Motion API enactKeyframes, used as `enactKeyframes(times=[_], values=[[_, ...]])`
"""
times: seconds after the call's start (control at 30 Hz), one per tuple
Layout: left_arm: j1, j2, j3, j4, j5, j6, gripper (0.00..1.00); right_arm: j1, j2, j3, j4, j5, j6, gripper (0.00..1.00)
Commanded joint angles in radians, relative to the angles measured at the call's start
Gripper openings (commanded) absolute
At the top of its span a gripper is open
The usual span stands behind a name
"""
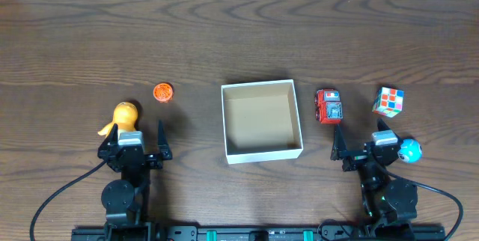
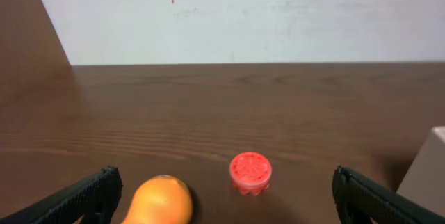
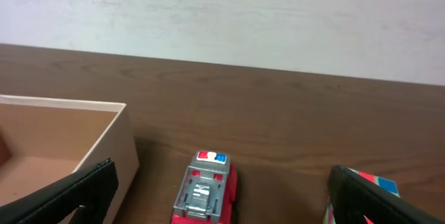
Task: Pack container
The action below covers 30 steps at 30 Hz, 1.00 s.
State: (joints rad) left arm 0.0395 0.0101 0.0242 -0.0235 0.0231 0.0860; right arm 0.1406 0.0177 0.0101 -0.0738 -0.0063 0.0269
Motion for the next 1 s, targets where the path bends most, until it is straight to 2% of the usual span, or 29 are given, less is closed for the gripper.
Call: enactKeyframes(times=[0.0,0.13,0.3,0.43,0.63,0.77,0.97], values=[[0.006,-0.001,0.001,0.001,0.007,-0.135,0.98,0.005,0.013,0.019,-0.017,-0.023,0.047,0.99],[0.006,0.051,0.090,-0.018,0.080,-0.187,0.98,0.000,0.083,0.133,-0.093,-0.021,0.028,0.99],[0.006,0.223,0.319,-0.175,0.096,-0.193,0.98,-0.003,0.262,0.386,-0.278,-0.021,0.004,0.99],[0.006,0.411,0.560,-0.378,0.098,-0.193,0.98,-0.004,0.448,0.633,-0.484,-0.021,0.002,0.99],[0.006,0.650,0.892,-0.755,0.097,-0.192,0.98,-0.004,0.761,1.019,-0.912,-0.055,0.003,0.99],[0.006,0.728,0.957,-0.873,0.097,-0.193,0.98,-0.004,0.880,1.169,-1.052,-0.085,-0.014,0.99],[0.006,0.772,0.956,-0.988,0.098,-0.193,0.98,-0.040,0.970,1.287,-1.049,-0.016,0.148,0.99]])
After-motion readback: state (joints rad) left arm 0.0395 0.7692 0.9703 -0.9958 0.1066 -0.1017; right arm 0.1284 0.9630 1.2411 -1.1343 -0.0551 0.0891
